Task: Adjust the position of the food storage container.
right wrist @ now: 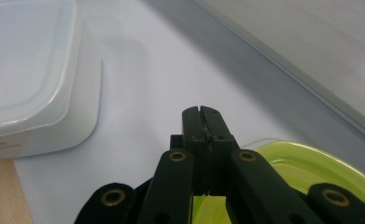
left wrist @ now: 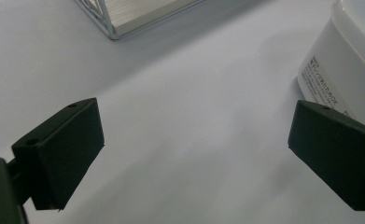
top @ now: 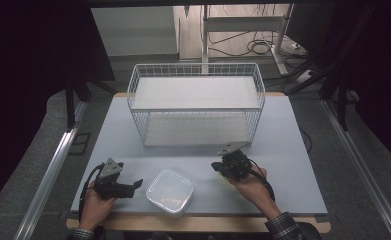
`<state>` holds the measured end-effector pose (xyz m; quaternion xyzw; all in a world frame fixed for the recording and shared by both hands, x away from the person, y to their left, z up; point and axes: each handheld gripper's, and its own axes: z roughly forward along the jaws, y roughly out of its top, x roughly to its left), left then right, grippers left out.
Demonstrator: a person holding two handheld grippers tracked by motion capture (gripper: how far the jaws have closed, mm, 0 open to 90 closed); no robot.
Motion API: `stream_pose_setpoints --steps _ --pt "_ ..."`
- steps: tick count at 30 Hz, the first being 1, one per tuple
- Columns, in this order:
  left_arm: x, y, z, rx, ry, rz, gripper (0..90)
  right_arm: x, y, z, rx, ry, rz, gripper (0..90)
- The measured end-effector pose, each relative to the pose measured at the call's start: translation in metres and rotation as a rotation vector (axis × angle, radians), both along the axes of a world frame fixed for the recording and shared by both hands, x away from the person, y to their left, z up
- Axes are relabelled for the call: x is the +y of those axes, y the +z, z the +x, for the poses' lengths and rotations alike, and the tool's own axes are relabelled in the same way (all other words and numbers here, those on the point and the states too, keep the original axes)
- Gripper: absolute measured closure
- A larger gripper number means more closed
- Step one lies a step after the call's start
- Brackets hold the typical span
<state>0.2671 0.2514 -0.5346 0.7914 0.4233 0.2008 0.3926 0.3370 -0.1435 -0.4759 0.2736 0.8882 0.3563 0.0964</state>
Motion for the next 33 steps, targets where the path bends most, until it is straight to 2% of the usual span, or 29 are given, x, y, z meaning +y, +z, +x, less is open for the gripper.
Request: stream_pose_setpoints --steps 11,21,33 --pt "0.0 0.0 0.0 -0.001 0.003 -0.001 2.5 -0.017 0.002 -0.003 0.004 -0.016 -0.023 89.6" --pt "0.0 0.001 0.0 0.002 0.002 -0.006 2.5 -0.045 0.003 -0.004 0.013 -0.082 -0.019 89.6" --pt "-0.001 0.001 0.0 0.027 0.003 -0.007 3.3 -0.085 0.005 -0.004 0.026 -0.169 -0.01 89.6"
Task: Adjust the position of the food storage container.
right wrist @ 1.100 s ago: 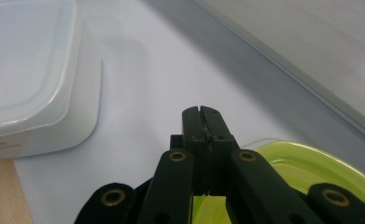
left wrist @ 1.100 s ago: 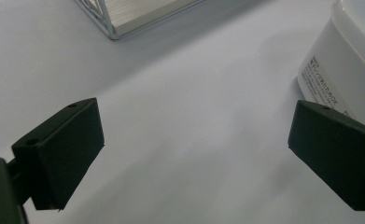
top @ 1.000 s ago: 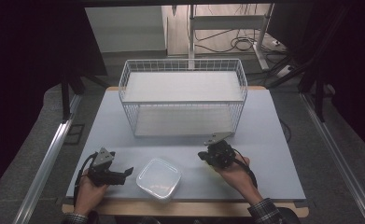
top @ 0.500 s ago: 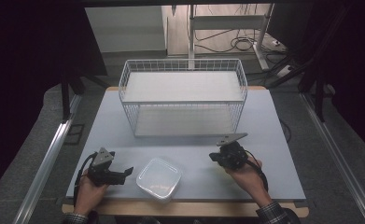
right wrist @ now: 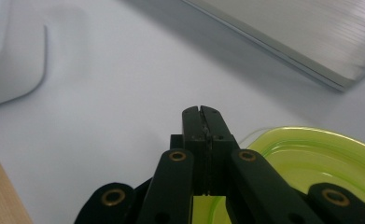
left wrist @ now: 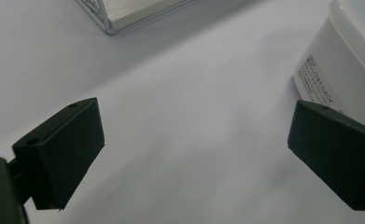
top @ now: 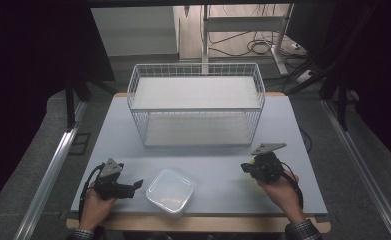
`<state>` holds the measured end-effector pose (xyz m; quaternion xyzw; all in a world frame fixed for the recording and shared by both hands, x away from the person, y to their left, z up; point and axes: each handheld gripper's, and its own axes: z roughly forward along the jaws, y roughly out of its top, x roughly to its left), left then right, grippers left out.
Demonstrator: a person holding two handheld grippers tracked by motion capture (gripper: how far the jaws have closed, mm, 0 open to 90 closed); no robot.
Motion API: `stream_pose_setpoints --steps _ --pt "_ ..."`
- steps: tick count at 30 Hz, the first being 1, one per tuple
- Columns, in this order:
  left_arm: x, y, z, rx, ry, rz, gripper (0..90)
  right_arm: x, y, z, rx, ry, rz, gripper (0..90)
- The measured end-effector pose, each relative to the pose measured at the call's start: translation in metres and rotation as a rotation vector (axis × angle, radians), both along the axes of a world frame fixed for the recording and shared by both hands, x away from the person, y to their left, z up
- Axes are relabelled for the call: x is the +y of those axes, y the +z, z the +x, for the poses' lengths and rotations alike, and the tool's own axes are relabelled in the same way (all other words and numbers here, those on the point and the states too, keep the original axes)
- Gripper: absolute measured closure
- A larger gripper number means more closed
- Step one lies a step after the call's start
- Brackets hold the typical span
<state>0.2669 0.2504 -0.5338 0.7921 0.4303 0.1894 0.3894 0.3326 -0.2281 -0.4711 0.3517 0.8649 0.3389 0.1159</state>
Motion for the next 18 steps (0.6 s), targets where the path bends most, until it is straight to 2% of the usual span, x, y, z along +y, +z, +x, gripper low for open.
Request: stream_pose_setpoints --steps 12,15,18 --pt "0.0 0.001 -0.001 0.007 0.012 0.01 3.4 -0.04 0.002 -0.002 0.002 -0.11 0.012 89.6" --pt "0.001 0.003 -0.001 0.021 0.031 0.017 3.2 -0.04 0.003 -0.004 -0.009 -0.103 0.009 89.6" --pt "0.003 0.008 -0.004 0.037 0.04 -0.006 3.1 -0.034 0.005 -0.007 -0.027 -0.072 0.016 89.5"
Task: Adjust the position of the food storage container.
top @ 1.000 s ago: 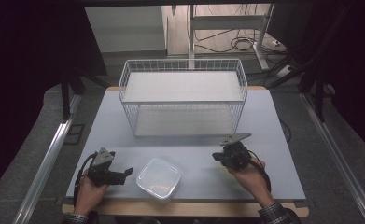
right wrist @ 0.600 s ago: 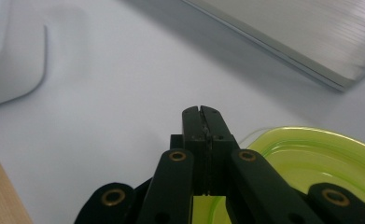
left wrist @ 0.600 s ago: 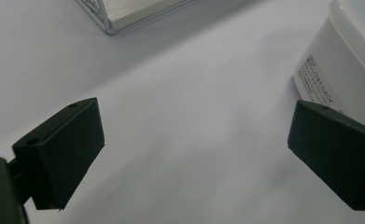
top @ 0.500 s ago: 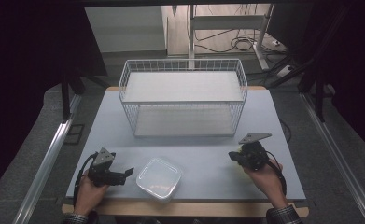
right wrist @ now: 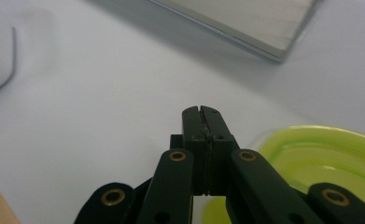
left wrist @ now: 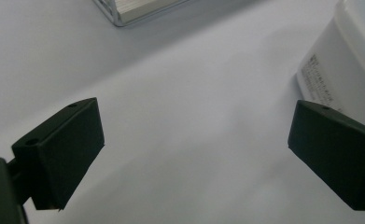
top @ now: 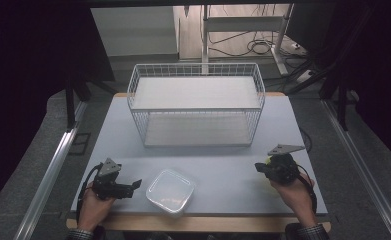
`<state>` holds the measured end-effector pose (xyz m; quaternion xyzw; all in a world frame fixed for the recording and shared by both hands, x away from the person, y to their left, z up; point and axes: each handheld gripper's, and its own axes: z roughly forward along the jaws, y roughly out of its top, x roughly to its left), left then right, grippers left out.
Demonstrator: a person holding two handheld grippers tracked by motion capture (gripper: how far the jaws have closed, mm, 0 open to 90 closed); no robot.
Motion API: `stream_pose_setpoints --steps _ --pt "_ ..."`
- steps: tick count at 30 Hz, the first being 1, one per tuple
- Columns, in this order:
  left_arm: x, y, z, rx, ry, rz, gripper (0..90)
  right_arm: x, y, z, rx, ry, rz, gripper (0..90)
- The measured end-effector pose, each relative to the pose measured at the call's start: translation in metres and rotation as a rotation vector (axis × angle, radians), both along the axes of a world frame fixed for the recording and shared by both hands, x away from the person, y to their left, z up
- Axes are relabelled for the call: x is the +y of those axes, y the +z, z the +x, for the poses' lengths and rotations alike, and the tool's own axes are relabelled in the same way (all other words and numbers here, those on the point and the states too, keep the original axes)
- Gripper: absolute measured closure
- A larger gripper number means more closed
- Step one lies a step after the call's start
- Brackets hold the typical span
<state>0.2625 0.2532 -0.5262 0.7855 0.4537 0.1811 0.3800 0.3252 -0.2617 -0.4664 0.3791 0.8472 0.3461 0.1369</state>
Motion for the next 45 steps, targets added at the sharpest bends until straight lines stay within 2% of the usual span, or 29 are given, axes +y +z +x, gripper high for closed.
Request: stream_pose_setpoints --steps 2,4,5,7,9,10,11,13,14,17,19,24,26,29,30,34,35,36,40,45 --pt "0.002 0.003 -0.006 0.004 -0.029 -0.018 3.7 0.005 0.001 -0.003 -0.011 0.017 0.002 89.5" --pt "0.003 0.004 -0.011 0.006 -0.039 -0.025 7.6 0.011 0.002 -0.006 -0.019 0.037 0.012 89.5" --pt "0.002 0.004 -0.014 0.009 -0.06 -0.037 10.5 0.014 0.002 -0.008 -0.019 0.046 0.018 89.5" --pt "0.0 0.005 -0.019 0.012 -0.1 -0.025 24.1 0.022 0.002 -0.012 -0.013 0.073 0.03 89.6" --pt "-0.002 0.005 -0.022 0.02 -0.14 -0.031 37.8 0.029 0.0 -0.015 -0.005 0.094 0.035 89.5" --pt "-0.002 0.005 -0.022 0.02 -0.14 -0.031 43.9 0.033 -0.001 -0.017 0.002 0.108 0.037 89.6" --pt "-0.006 0.006 -0.025 0.031 -0.175 -0.032 52.3 0.038 -0.002 -0.019 0.005 0.126 0.035 89.5" --pt "-0.008 0.006 -0.026 0.03 -0.18 -0.019 62.6 0.042 -0.003 -0.02 0.011 0.136 0.04 89.5" --pt "-0.011 0.006 -0.026 0.043 -0.201 -0.018 69.8 0.049 -0.005 -0.023 0.024 0.16 0.05 89.5" --pt "-0.015 0.006 -0.026 0.068 -0.229 -0.035 80.8 0.061 -0.008 -0.026 0.041 0.194 0.061 89.5" --pt "-0.019 0.006 -0.026 0.076 -0.251 -0.03 85.3 0.07 -0.011 -0.029 0.058 0.224 0.074 89.6" --pt "-0.03 0.008 -0.025 0.1 -0.283 -0.035 88.9 0.098 -0.017 -0.039 0.097 0.307 0.076 89.5" --pt "-0.034 0.009 -0.025 0.102 -0.279 -0.013 89.5 0.108 -0.02 -0.042 0.124 0.333 0.082 89.5" --pt "-0.037 0.01 -0.024 0.107 -0.28 -0.006 89.5 0.119 -0.024 -0.044 0.15 0.362 0.095 89.5" --pt "-0.041 0.01 -0.023 0.112 -0.282 0.0 89.5 0.13 -0.027 -0.047 0.168 0.394 0.1 89.5" --pt "-0.05 0.012 -0.023 0.12 -0.303 -0.006 89.6 0.146 -0.032 -0.053 0.189 0.436 0.088 89.3" --pt "-0.052 0.012 -0.024 0.119 -0.296 0.012 89.6 0.148 -0.033 -0.054 0.192 0.441 0.086 89.2" --pt "-0.054 0.013 -0.024 0.122 -0.291 0.017 89.6 0.149 -0.033 -0.055 0.185 0.436 0.068 89.2" --pt "-0.058 0.013 -0.021 0.141 -0.29 -0.024 89.6 0.143 -0.034 -0.052 0.193 0.398 0.083 89.3" --pt "-0.071 0.014 -0.015 0.147 -0.274 -0.019 89.6 0.134 -0.034 -0.045 0.194 0.34 0.081 89.4"
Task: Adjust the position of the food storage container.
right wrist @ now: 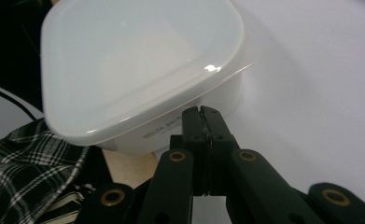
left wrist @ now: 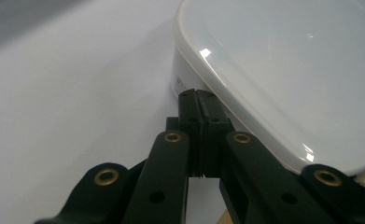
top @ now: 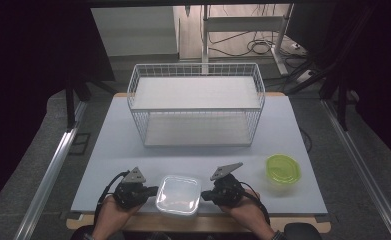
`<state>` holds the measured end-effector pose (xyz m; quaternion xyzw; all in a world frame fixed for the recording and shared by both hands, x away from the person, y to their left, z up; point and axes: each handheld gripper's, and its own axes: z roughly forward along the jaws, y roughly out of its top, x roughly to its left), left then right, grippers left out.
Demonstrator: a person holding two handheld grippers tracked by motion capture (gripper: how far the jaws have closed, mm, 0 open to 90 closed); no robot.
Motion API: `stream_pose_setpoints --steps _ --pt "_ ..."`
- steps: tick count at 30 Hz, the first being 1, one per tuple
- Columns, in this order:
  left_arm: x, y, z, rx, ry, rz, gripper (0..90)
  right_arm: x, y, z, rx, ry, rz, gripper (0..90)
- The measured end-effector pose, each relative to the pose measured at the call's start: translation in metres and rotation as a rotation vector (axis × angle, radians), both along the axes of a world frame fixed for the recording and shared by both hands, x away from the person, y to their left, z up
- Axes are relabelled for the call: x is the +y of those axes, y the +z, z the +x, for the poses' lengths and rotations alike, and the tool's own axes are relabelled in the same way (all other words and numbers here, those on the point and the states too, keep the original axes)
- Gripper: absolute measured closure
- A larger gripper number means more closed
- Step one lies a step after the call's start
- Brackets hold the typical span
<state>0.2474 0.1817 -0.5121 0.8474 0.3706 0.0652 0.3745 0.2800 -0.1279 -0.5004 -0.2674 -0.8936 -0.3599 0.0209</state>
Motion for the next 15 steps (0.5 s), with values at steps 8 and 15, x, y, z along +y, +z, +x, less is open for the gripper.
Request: stream_pose_setpoints --steps 8,15 --pt "0.007 0.0 -0.007 0.026 0.006 -0.041 89.5 -0.01 0.001 -0.001 -0.003 -0.014 -0.003 89.4" --pt "0.006 -0.001 -0.025 0.045 -0.025 -0.047 89.5 -0.015 0.004 -0.015 0.038 0.011 0.038 89.4"
